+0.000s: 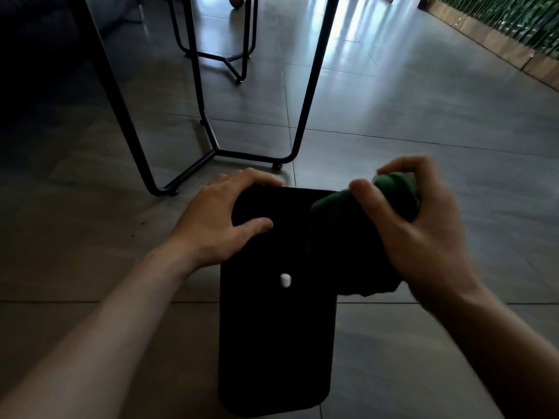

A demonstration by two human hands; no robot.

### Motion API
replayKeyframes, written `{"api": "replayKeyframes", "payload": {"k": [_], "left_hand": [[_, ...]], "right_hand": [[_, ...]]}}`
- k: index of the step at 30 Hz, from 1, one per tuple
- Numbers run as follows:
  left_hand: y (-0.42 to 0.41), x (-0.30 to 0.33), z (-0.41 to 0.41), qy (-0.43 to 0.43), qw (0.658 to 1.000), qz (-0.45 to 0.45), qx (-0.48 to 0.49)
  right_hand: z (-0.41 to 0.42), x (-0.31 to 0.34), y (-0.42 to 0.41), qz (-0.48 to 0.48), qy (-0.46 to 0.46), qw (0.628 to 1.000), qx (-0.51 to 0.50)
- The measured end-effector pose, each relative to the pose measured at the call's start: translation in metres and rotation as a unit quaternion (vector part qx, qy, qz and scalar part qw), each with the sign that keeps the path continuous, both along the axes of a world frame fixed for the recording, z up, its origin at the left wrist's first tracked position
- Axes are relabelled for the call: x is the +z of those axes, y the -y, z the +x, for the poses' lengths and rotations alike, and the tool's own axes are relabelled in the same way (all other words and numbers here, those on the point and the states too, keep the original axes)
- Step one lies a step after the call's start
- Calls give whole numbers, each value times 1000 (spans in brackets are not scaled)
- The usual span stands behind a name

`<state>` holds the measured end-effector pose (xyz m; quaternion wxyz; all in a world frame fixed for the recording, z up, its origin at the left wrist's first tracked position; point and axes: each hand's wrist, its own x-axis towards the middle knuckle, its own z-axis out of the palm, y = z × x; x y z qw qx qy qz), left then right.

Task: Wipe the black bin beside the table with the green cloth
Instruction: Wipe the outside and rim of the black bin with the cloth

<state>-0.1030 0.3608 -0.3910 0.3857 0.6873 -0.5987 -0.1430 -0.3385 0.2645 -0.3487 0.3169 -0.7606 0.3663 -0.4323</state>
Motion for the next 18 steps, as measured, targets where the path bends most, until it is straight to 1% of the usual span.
{"api": "replayKeyframes", "payload": {"k": [2, 3, 4, 5, 6, 7, 8, 9, 12, 14, 15, 16, 17, 18], "left_hand": [[1, -2, 4, -19, 1000, 10, 8], [2, -2, 5, -23, 1000, 11, 9], [2, -3, 6, -24, 1000, 9, 7], [2, -3, 7, -23, 1000, 5, 3], [2, -4, 7, -24, 1000, 2, 0], [2, -5, 8, -29, 1000, 0, -1], [3, -6, 10, -34, 999, -1, 0], [3, -7, 13, -41, 999, 0, 3], [1, -9, 19, -58, 998, 11, 10], [2, -9, 17, -59, 998, 17, -3], [2, -9, 15, -57, 998, 18, -10], [4, -9, 13, -58, 998, 20, -16], [6, -8, 12, -62, 998, 23, -19], [7, -7, 12, -67, 997, 27, -23]], "right_hand": [[15, -15, -19, -82, 44, 995, -31], [22, -28, -30, -106, 42, 993, -14], [28, -44, -40, -125, 17, 992, 26], [32, -61, -50, -150, -42, 985, 75], [32, -79, -58, -190, -128, 966, 116], [28, -97, -64, -243, -211, 936, 143], [21, -113, -68, -291, -266, 904, 164], [15, -127, -73, -327, -295, 878, 189], [-6, -161, -83, -428, -321, 801, 267], [-18, -166, -78, -505, -327, 743, 292], [-18, -162, -70, -522, -325, 729, 300], [-15, -154, -59, -523, -314, 734, 298], [-8, -143, -46, -512, -294, 759, 274], [5, -130, -35, -489, -273, 796, 227]]}}
